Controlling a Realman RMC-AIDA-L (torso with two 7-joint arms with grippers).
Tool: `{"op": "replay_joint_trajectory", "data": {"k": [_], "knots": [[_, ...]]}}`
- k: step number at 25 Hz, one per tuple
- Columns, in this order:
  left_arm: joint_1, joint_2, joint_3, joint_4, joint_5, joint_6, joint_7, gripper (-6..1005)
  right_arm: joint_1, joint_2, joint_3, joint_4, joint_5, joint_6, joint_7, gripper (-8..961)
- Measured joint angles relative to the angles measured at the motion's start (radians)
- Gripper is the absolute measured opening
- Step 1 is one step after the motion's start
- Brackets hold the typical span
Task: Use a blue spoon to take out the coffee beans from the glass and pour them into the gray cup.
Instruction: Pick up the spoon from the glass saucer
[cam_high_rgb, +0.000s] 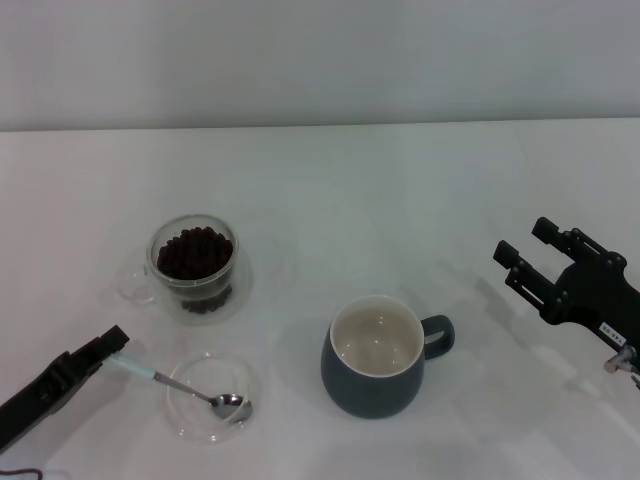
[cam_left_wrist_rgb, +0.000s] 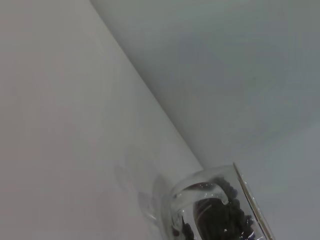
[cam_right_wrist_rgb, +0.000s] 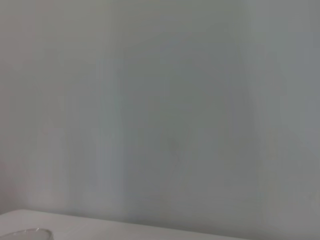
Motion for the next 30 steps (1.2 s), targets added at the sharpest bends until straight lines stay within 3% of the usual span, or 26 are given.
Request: {"op": "replay_joint_trajectory", "data": {"k": [6,16,27,30], "knots": [[0.012,0.006,-0.009,0.011,-0.016,0.001,0.008,134,0.000,0.000,-0.002,0.000,0.000,0.002,0.001,664],[0.072,0.012,-0.010,0.124,-0.021,0.034,0.010,133,0.000,0.000,-0.002,0.001,0.000,0.003,0.005,664],[0.079,0.038,-0.018,0.208,-0.022,0.146,0.006,133,0.000,0.000,0.002,0.001,0.000,0.013,0.003,664],[0.080,0.050,-0.058,0.240,-0.023,0.197,0.001,133,0.000,0.000,0.003,0.000,0.000,0.013,0.002,664]]}}
